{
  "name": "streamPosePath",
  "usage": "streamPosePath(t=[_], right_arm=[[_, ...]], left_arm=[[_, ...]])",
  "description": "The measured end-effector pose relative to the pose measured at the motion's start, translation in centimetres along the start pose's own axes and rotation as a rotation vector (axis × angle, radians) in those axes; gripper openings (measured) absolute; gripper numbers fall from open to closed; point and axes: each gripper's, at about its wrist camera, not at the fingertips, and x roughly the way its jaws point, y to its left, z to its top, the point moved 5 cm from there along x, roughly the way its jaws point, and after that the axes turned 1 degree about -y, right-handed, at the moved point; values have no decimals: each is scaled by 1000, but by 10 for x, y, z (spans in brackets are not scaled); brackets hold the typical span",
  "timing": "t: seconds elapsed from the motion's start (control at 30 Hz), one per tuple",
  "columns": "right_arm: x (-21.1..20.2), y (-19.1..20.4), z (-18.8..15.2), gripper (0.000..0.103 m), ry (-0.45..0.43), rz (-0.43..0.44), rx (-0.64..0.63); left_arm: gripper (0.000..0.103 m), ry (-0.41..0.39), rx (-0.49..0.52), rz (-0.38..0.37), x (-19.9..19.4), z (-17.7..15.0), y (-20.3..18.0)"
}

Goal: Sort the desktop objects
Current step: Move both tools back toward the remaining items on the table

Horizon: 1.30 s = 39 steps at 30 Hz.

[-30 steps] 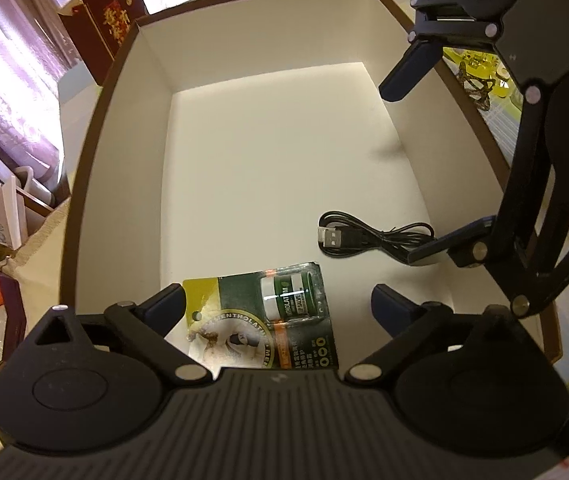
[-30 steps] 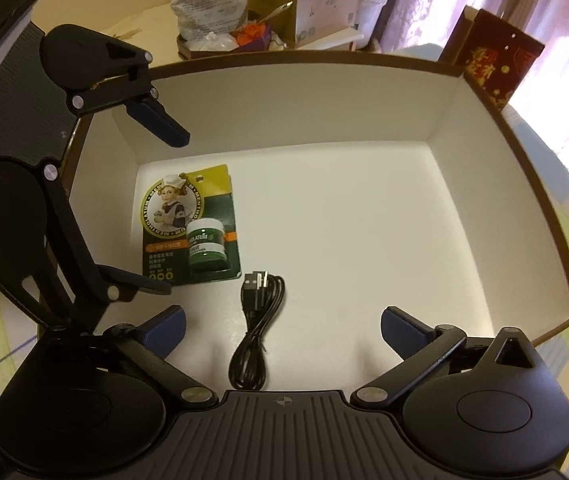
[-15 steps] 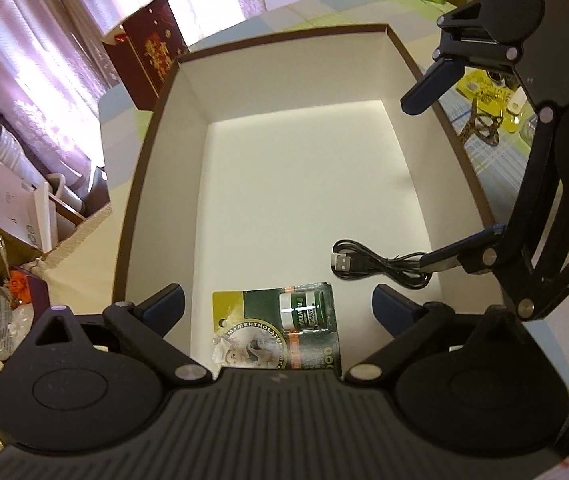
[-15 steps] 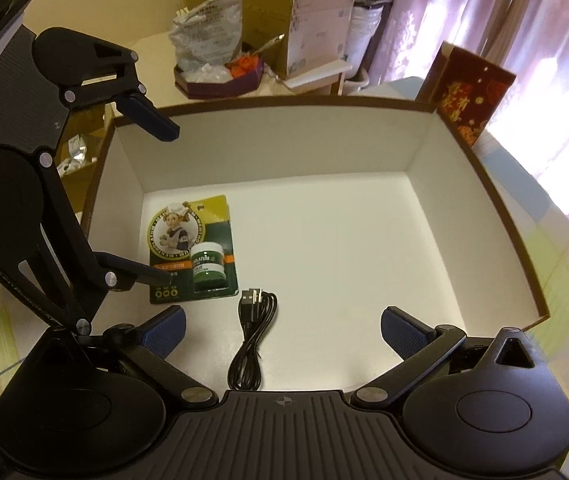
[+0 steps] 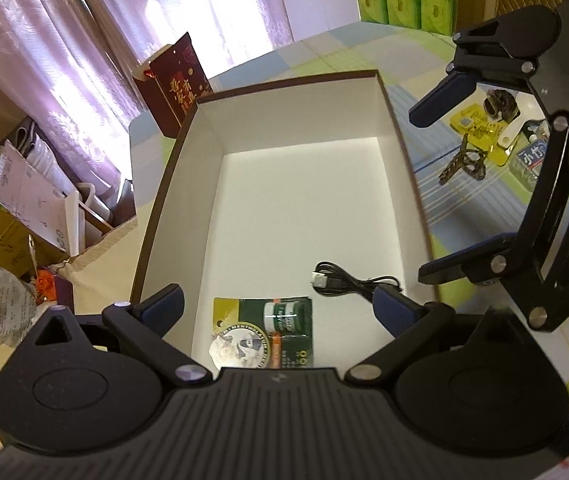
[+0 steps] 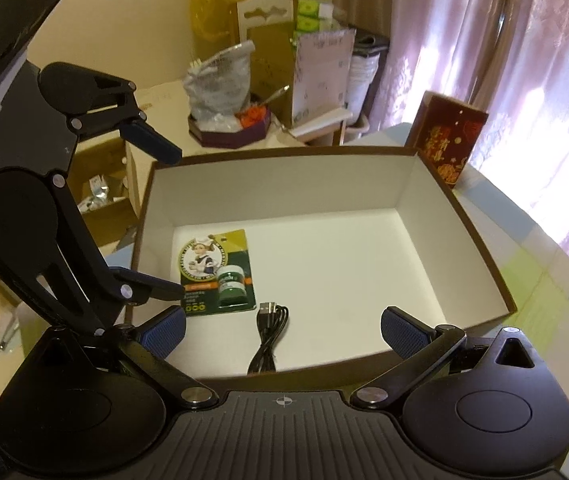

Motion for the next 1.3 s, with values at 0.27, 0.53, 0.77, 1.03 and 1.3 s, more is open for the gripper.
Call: streamPosePath(t=[0.27,0.53,0.77,1.03,1.3], right_arm=[[-37,1,-26,101,-43,25,14],[-71,0,-64,101,-59,32,40],[-100,-14,-109,101,-51,9,118],[-126,-44,-161,101,-30,-63,283],[-144,-73,-208,101,-11,-122,454]], left_arm=[[102,3,-60,32,-22,0,-31],[102,-1,-127,55,-41,-6,-67],[102,-13,-182,27,-46,-7,-102],[102,-31,-190,-32,-41,-1,-146],[102,-52,-134,-87,-18,16,-176]])
